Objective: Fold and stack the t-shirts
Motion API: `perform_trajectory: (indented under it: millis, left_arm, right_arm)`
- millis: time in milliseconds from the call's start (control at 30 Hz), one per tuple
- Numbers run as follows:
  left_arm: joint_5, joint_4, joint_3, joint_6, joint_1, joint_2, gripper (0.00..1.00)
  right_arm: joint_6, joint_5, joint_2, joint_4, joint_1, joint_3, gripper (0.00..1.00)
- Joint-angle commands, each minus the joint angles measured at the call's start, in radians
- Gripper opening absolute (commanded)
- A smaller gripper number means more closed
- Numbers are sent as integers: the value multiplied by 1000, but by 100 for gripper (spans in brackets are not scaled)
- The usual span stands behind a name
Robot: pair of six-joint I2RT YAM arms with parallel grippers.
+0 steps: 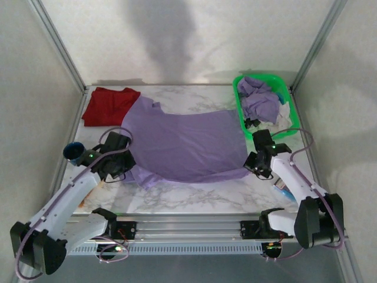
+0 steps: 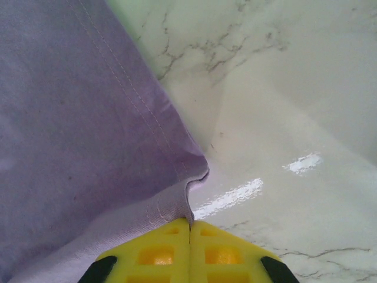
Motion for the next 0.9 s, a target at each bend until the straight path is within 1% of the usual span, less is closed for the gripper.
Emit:
perform_trajectory:
  millis: [0, 67, 133, 200, 400, 700, 867]
  left_arm:
    - [67, 79, 24, 129, 49, 83, 0]
    - [51, 79, 64, 173, 70, 143, 0]
    - [-4, 66, 111, 203, 73, 199, 0]
    - [-20, 77, 146, 223, 79, 244, 0]
    - [10, 141, 219, 267, 100, 364, 0]
    - [9, 153, 330, 338, 148, 516, 0]
    - [19, 157, 365, 371, 177, 574, 0]
  right_arm:
    - [-63, -3, 47, -4, -8, 67, 0]
    - [-78, -2, 71, 16, -10, 82, 0]
    - [-90, -10, 99, 41, -16, 92, 0]
    - [-101, -16, 142, 47, -20, 114, 0]
    - [-116, 0, 212, 62, -29, 161, 0]
    - [-154, -14, 326, 53, -40, 227, 0]
    - [-161, 22, 353, 71, -48, 237, 0]
